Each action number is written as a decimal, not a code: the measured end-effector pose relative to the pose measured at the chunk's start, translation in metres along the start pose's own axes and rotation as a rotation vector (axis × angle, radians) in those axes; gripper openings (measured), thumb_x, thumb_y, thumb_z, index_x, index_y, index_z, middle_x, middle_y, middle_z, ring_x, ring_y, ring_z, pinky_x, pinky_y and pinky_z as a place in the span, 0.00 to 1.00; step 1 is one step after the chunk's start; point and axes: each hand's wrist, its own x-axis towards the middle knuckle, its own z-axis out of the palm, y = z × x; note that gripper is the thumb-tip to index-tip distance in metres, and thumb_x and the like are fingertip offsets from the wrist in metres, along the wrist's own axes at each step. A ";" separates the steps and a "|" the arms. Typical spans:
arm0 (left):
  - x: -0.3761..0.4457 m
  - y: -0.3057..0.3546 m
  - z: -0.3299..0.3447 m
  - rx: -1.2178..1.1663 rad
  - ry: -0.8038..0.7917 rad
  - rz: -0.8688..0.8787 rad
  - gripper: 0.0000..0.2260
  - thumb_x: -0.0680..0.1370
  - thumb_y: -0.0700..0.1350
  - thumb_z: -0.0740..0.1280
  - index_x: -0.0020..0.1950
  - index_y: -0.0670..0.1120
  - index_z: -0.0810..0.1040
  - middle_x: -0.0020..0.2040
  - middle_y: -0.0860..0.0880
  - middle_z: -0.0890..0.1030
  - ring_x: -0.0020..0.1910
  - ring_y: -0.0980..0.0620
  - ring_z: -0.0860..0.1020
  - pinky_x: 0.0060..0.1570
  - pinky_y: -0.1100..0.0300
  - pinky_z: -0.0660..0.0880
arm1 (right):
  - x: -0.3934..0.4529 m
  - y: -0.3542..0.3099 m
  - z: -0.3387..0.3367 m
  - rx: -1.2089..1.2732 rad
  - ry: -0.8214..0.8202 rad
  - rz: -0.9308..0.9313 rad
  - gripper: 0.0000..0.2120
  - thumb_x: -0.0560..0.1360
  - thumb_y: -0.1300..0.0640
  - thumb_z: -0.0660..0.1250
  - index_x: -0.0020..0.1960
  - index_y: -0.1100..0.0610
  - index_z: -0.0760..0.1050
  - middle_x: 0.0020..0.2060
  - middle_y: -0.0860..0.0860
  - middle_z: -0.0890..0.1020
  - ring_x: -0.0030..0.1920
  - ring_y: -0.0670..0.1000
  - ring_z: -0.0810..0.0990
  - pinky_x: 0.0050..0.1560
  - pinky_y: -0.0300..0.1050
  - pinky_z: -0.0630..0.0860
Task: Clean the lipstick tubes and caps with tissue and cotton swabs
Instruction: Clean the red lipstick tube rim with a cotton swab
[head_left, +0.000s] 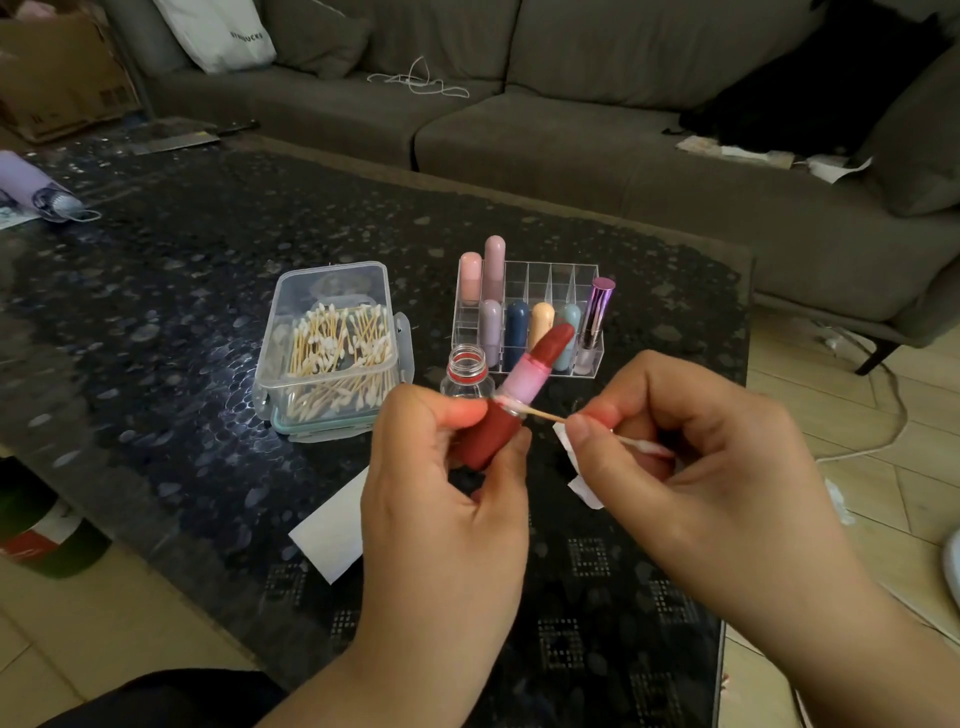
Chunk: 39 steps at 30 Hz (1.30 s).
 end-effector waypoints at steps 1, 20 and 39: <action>0.000 -0.001 0.000 0.014 0.004 0.008 0.12 0.70 0.47 0.70 0.45 0.60 0.69 0.45 0.47 0.81 0.44 0.47 0.80 0.40 0.43 0.79 | 0.000 -0.001 0.001 0.007 -0.002 0.001 0.09 0.71 0.64 0.71 0.34 0.60 0.74 0.24 0.55 0.72 0.22 0.36 0.70 0.29 0.20 0.66; 0.011 0.008 -0.003 -0.571 -0.290 -0.368 0.08 0.77 0.48 0.63 0.46 0.47 0.80 0.37 0.49 0.82 0.36 0.50 0.81 0.40 0.58 0.78 | 0.007 0.017 -0.014 0.086 0.004 0.133 0.04 0.70 0.54 0.68 0.37 0.51 0.77 0.26 0.53 0.71 0.27 0.42 0.67 0.30 0.29 0.65; 0.022 -0.024 0.027 0.003 -0.378 -0.370 0.05 0.78 0.49 0.63 0.48 0.60 0.75 0.44 0.60 0.80 0.44 0.64 0.78 0.48 0.67 0.74 | -0.002 0.052 -0.040 0.149 0.336 0.655 0.08 0.76 0.56 0.67 0.38 0.55 0.79 0.25 0.48 0.71 0.25 0.47 0.63 0.27 0.41 0.61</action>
